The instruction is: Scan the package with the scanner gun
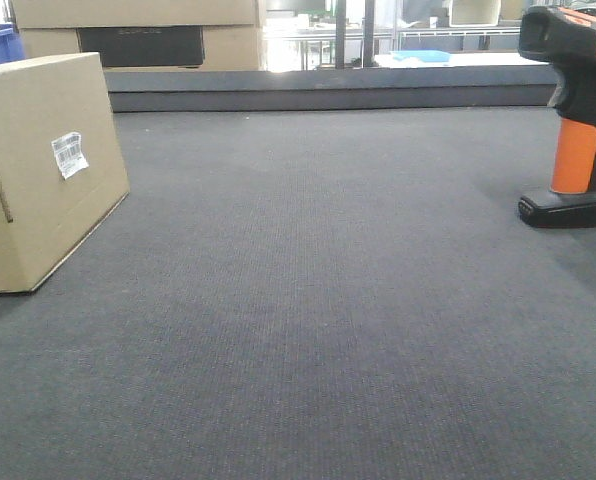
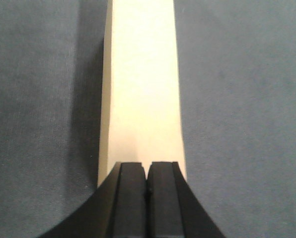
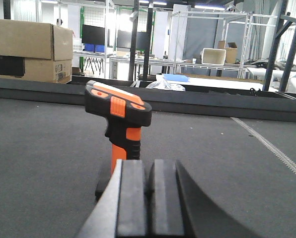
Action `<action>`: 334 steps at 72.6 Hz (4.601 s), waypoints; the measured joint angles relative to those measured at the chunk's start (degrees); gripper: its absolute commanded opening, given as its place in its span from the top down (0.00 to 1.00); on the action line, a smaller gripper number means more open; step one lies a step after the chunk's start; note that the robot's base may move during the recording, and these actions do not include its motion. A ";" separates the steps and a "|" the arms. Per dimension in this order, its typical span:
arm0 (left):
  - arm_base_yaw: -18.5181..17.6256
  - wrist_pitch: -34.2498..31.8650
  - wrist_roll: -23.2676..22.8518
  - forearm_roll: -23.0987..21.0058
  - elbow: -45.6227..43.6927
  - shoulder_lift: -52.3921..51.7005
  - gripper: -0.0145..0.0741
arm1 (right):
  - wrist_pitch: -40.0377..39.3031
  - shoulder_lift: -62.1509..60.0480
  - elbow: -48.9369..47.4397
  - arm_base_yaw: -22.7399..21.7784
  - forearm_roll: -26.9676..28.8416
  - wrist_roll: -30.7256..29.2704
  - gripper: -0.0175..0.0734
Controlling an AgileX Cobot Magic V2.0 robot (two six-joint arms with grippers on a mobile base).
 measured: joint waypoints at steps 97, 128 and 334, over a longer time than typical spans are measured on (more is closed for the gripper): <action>-11.33 1.98 -17.54 21.36 -10.15 19.65 0.17 | 0.00 0.00 0.00 0.00 0.00 0.00 0.99; -11.33 4.54 -17.54 20.90 -10.15 21.60 0.96 | 0.00 0.00 0.00 0.00 0.00 0.00 0.99; -26.55 -9.37 -25.87 1.34 -9.11 21.05 0.96 | -60.26 94.51 -21.41 6.75 6.67 13.35 0.19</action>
